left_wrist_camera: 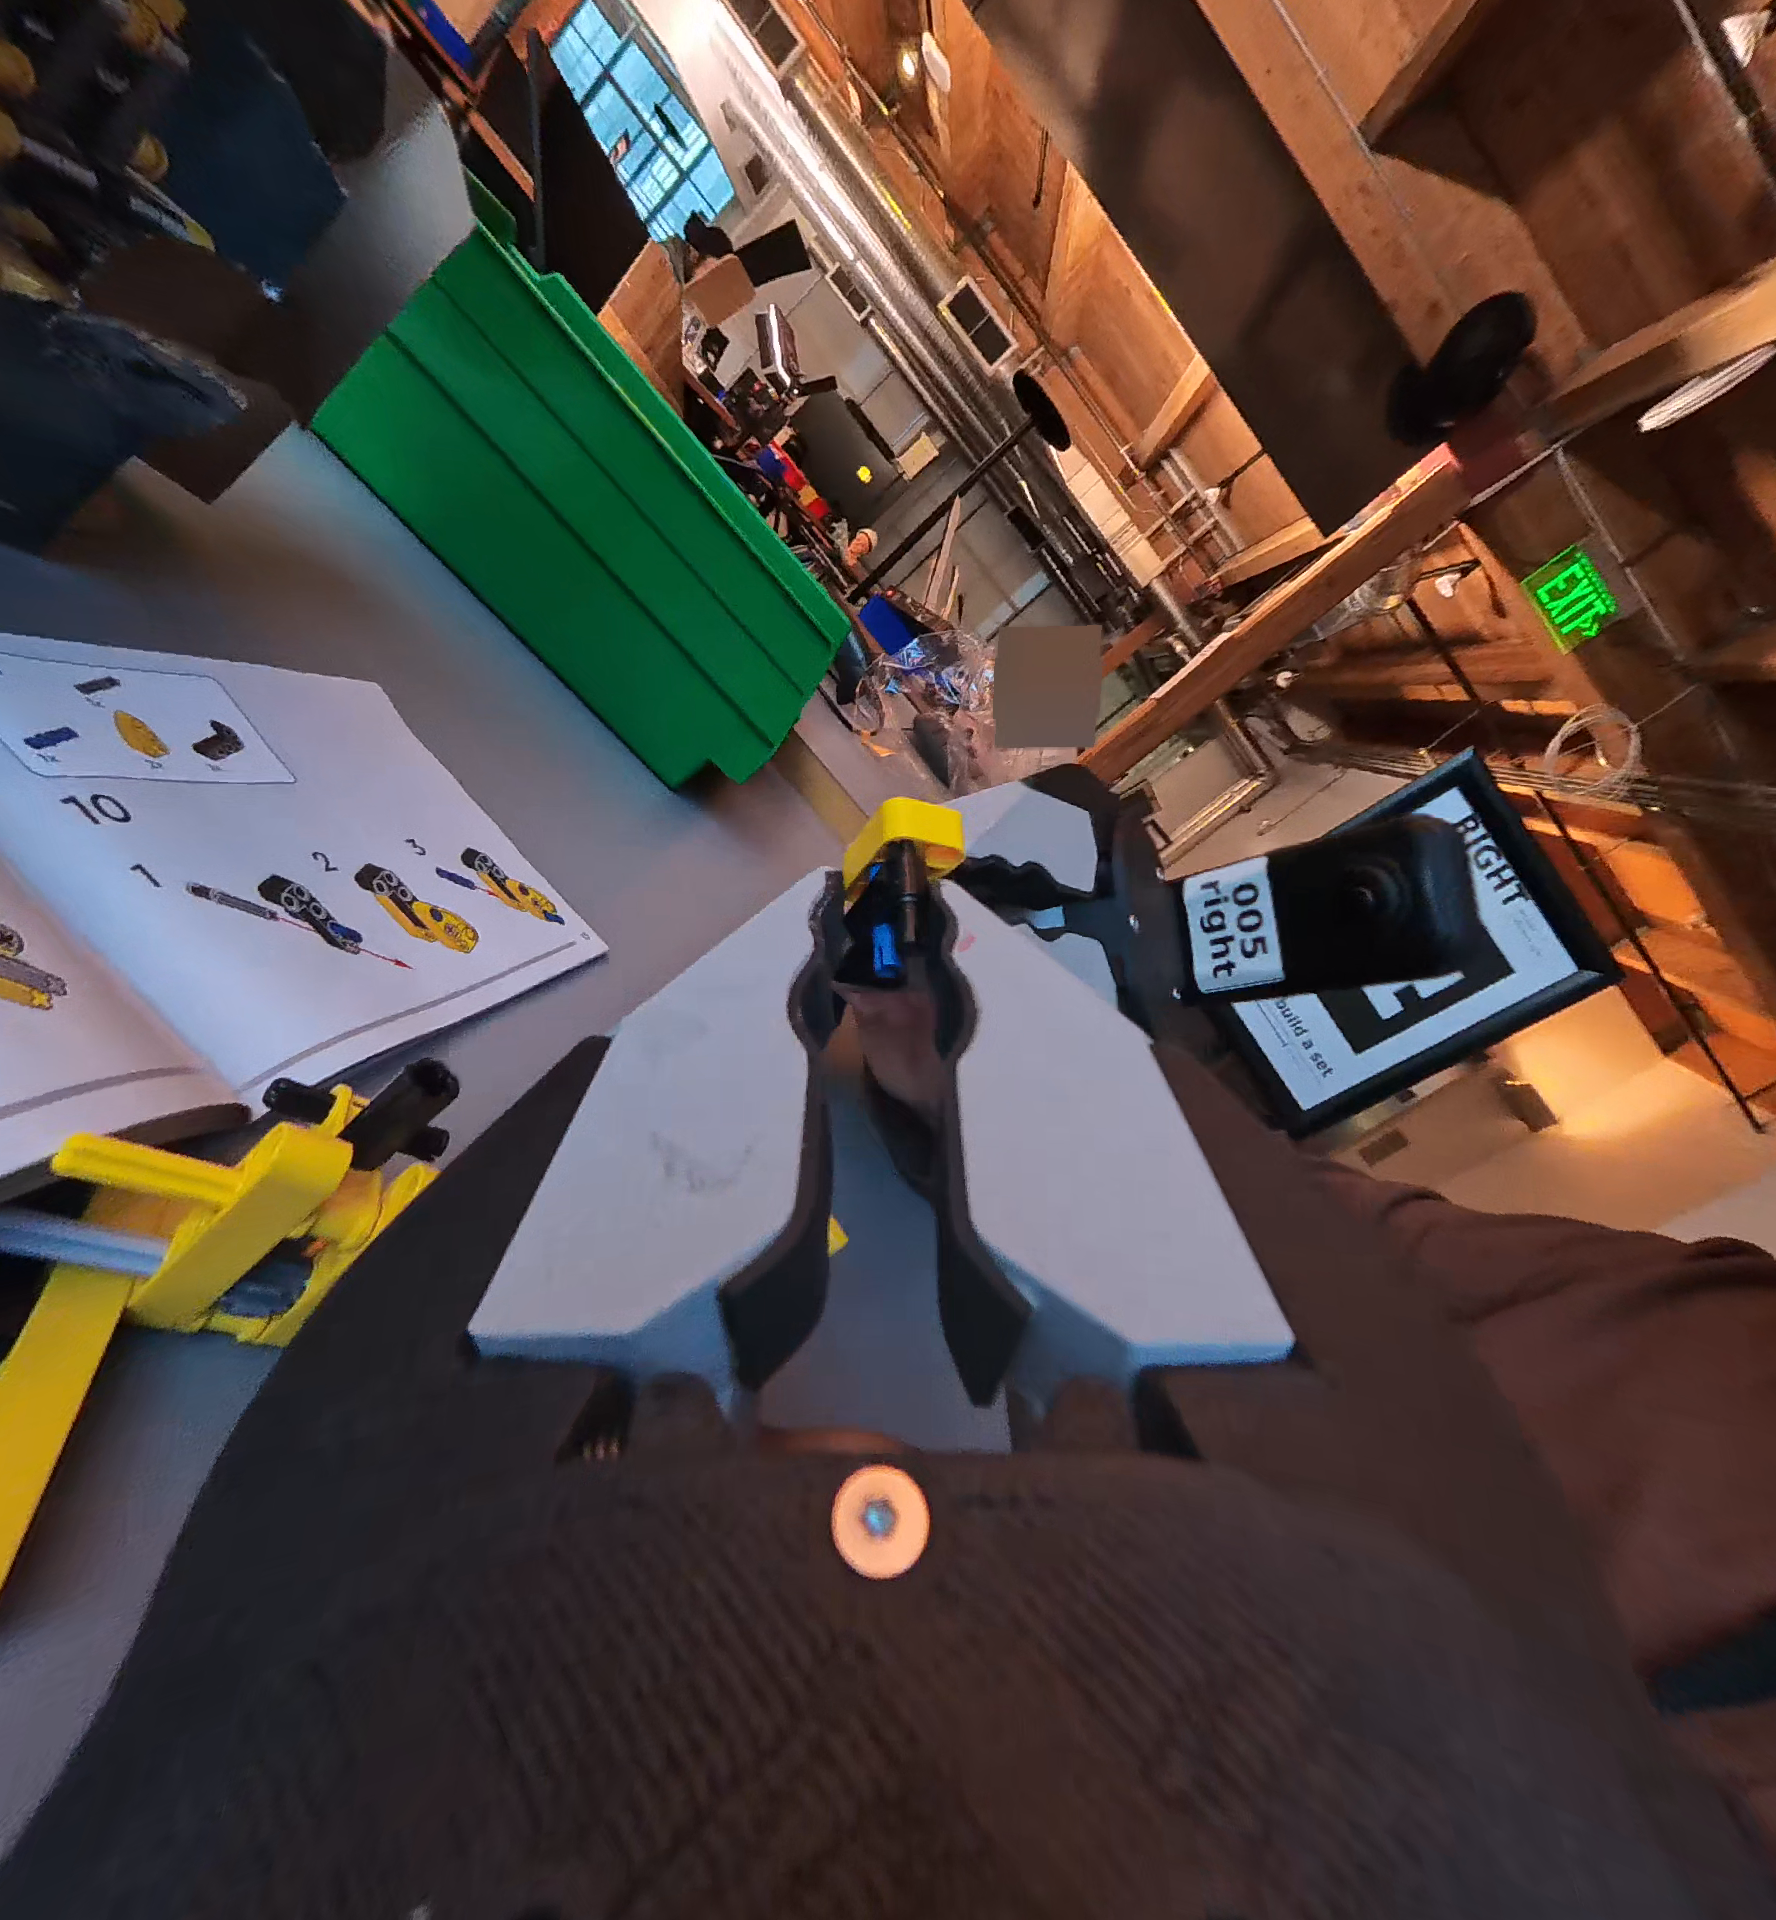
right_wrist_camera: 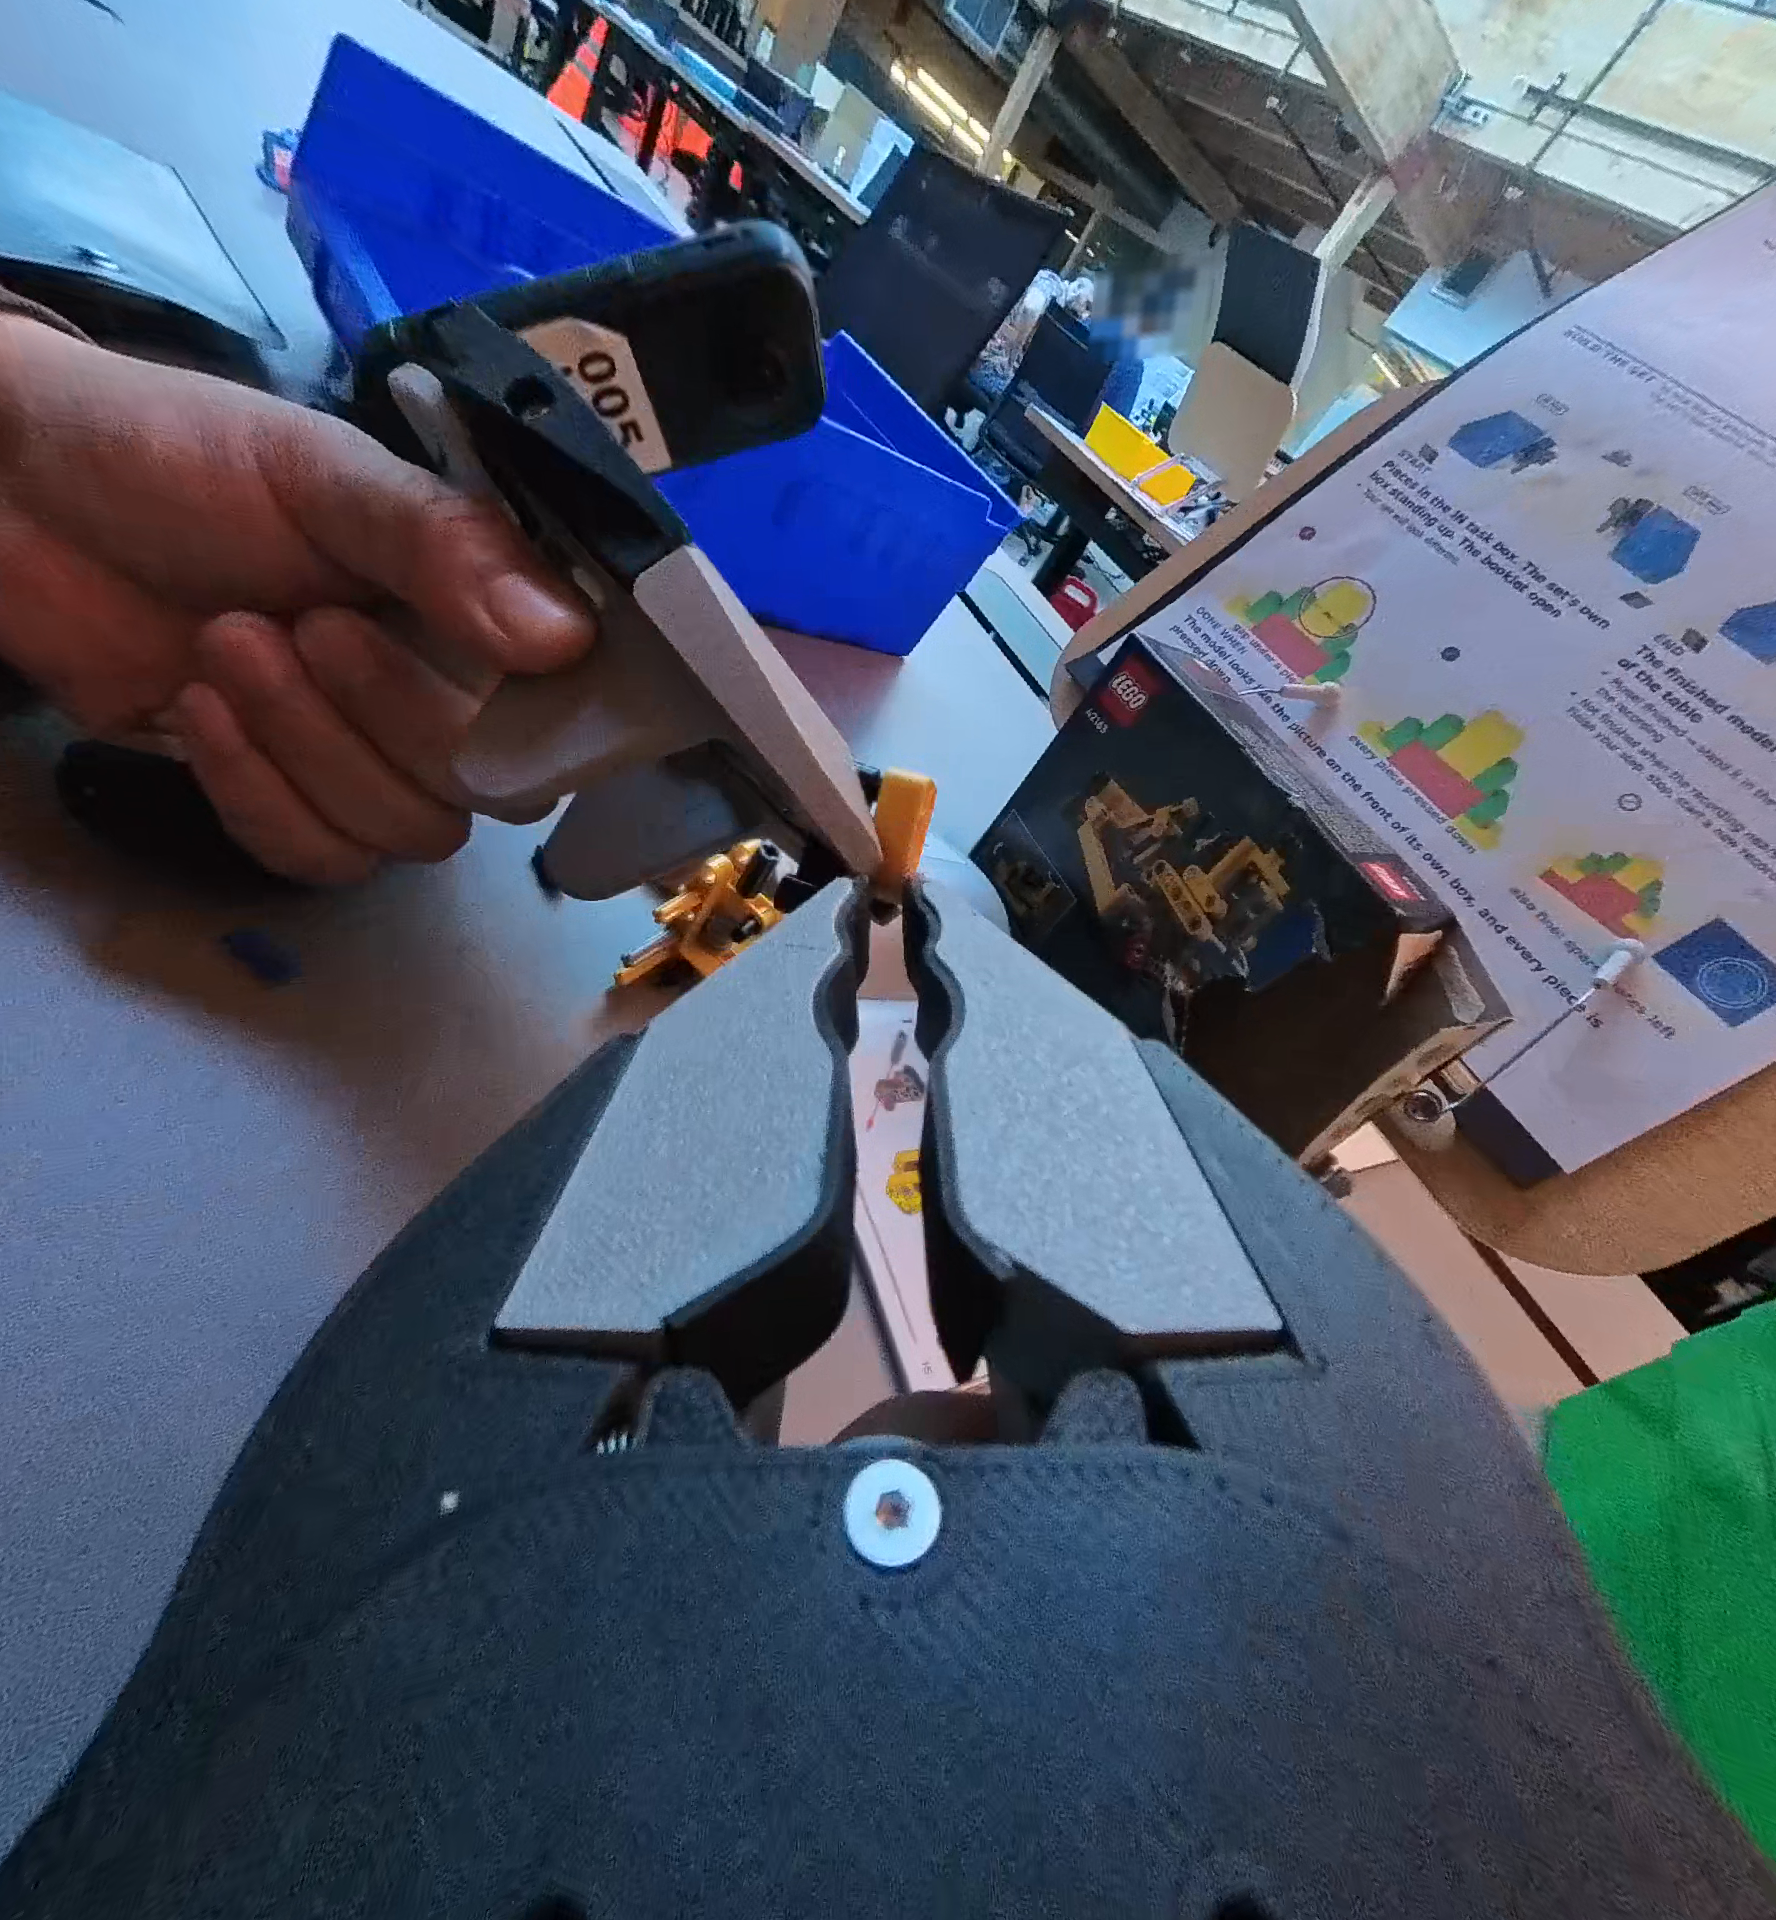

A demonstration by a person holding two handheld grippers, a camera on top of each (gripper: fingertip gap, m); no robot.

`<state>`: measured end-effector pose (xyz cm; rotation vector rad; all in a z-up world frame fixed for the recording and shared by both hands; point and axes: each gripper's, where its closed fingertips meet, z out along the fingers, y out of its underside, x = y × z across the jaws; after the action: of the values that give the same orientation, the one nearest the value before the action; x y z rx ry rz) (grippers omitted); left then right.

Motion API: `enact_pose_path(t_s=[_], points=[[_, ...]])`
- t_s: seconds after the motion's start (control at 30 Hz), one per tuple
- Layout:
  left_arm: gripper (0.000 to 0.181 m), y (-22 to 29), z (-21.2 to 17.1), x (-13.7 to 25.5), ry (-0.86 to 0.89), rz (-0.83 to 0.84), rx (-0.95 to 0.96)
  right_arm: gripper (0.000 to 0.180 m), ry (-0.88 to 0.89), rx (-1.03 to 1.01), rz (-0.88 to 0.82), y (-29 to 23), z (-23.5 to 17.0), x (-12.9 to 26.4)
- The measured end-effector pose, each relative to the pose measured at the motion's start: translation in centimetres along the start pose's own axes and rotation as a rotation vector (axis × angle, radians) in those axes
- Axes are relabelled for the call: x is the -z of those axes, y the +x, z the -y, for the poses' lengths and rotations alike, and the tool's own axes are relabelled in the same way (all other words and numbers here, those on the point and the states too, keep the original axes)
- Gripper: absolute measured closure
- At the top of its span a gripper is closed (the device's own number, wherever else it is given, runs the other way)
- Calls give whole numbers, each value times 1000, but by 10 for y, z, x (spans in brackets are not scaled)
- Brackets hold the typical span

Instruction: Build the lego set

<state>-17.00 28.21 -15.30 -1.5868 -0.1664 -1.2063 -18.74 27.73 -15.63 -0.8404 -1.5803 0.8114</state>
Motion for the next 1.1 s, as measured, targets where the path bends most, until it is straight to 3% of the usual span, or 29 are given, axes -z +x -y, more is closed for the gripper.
enact_pose_path(t_s=[0.13,0.27,0.77,0.93,1.1], points=[[169,1,1,-1,12,-5,9,177,-35,68,-48,2,0,1],[168,10,3,4,56,-125,142,176,-80,262,-131,-2,10,5],[173,9,1,-1,46,-88,49,177,-100,138,-67,5,8,17],[176,16,-3,-1,24,-118,20,177,-36,99,1,0,14,21],[176,22,-3,-1,36,-183,118,176,72,40,45,1,21,23]])
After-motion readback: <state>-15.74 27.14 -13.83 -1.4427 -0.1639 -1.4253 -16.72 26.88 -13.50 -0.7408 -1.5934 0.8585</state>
